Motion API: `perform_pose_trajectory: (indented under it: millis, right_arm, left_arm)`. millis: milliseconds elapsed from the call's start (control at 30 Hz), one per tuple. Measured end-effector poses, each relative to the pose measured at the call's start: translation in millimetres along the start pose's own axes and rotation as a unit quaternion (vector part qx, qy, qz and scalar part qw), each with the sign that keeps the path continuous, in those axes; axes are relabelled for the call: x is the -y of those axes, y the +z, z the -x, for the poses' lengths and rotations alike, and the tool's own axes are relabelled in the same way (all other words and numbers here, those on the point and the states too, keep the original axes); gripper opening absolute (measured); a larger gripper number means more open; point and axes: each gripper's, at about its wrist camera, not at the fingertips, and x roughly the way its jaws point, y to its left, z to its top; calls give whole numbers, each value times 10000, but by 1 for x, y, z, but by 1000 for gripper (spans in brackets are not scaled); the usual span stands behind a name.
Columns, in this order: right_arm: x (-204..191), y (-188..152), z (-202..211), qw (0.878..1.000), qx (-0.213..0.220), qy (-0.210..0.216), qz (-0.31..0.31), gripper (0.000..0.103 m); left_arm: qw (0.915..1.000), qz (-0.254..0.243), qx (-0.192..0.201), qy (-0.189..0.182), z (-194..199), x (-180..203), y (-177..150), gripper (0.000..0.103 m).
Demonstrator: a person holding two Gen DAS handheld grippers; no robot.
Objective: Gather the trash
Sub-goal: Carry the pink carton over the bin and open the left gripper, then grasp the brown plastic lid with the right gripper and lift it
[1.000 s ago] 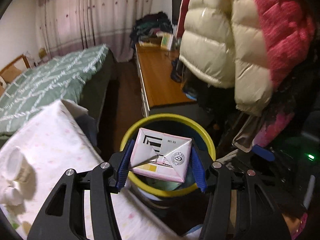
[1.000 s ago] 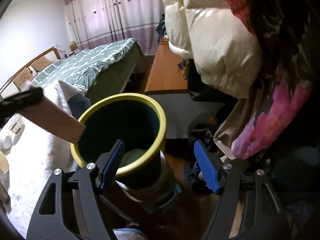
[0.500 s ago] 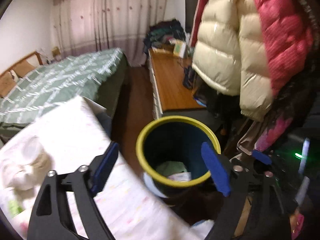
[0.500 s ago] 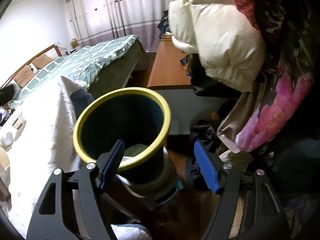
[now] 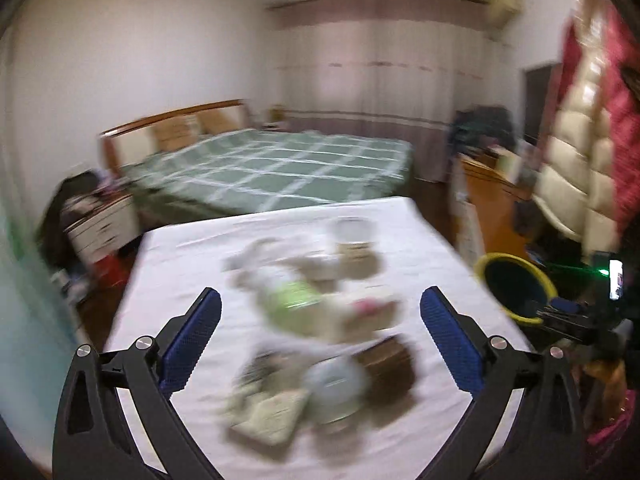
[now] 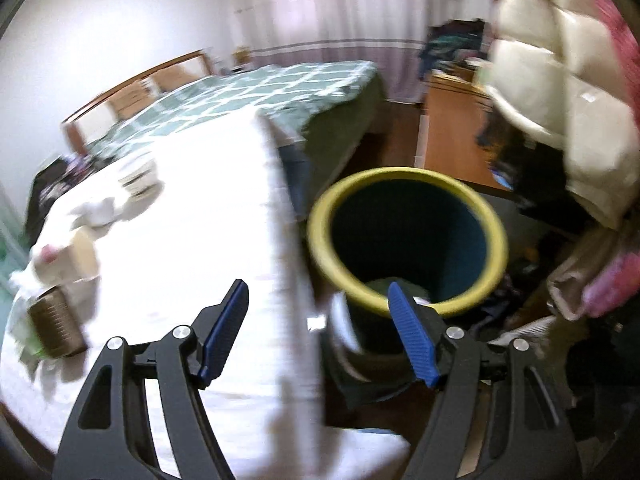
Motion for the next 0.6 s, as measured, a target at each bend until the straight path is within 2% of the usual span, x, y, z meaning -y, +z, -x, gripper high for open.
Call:
perform_pose_trajectory:
  millis: [67, 200, 433, 600]
  right_arm:
    - [-26, 0, 1, 9995, -49, 240, 206, 68]
    - [-81, -7, 8, 9948, -127, 736, 687, 69]
    - [-160, -28, 26, 9772, -228, 1573, 1408, 69]
    - [-189, -42, 22, 9706, -385, 1652, 1706, 69]
  left_arm:
    - [9994, 172, 20, 288, 11, -29, -9, 98]
    - [9980, 416, -3, 470, 19, -63, -25, 98]
    - [9972, 584, -88, 461, 17, -72, -44, 98]
    - [9966, 651, -81, 491, 13, -77, -48, 98]
